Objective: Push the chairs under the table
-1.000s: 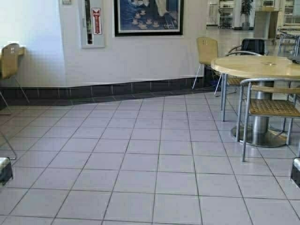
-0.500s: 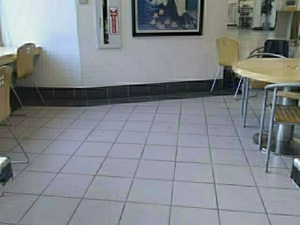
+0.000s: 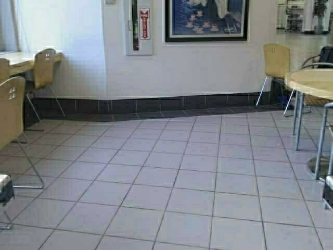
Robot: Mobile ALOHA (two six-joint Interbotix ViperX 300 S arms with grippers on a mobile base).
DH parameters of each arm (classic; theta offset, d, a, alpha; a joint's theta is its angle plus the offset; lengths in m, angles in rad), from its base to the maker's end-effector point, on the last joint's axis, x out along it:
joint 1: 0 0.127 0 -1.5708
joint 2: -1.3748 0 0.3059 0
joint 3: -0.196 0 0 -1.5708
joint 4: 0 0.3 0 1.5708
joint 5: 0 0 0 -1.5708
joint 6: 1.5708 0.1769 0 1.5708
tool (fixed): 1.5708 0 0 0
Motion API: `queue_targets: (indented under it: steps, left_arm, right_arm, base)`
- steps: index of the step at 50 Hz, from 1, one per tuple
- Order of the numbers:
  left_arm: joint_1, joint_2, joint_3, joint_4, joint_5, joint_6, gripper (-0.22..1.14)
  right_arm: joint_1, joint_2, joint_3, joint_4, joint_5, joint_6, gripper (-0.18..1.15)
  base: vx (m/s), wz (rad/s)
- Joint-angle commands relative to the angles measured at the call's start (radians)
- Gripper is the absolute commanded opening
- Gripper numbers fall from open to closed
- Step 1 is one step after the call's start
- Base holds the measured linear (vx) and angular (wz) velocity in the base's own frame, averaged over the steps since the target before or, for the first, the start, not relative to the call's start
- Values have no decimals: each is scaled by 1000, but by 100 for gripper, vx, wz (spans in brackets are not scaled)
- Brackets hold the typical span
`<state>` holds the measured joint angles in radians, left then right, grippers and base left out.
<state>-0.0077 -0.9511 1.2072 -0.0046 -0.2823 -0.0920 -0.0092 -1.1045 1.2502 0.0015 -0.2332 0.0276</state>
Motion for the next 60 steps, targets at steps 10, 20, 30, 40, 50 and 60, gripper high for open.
queue_targets:
  steps: [10,20,30,40,50,60]
  left_arm:
    - [-2,15,-11,-2,-3,-12,4]
    - [0,17,-11,-2,0,-14,4]
    - [-2,38,6,-3,-2,-17,4]
    - [-2,91,-14,-2,0,-21,4]
    - [-2,44,-5,-2,3,-52,4]
    - [0,32,-11,-2,2,-57,4]
  right_arm:
    - [-3,48,-28,2,-5,-2,5]
    - [-3,52,-18,5,-3,8,5]
    - [-2,63,-21,14,-3,20,5]
    - [-3,80,-35,14,-3,20,5]
    - [-2,75,-32,14,2,21,5]
    - [-2,69,-34,14,17,21,5]
  base:
    - [28,31]
    - [25,47]
    - [21,59]
    - [19,65]
    - [17,55]
    - [19,49]
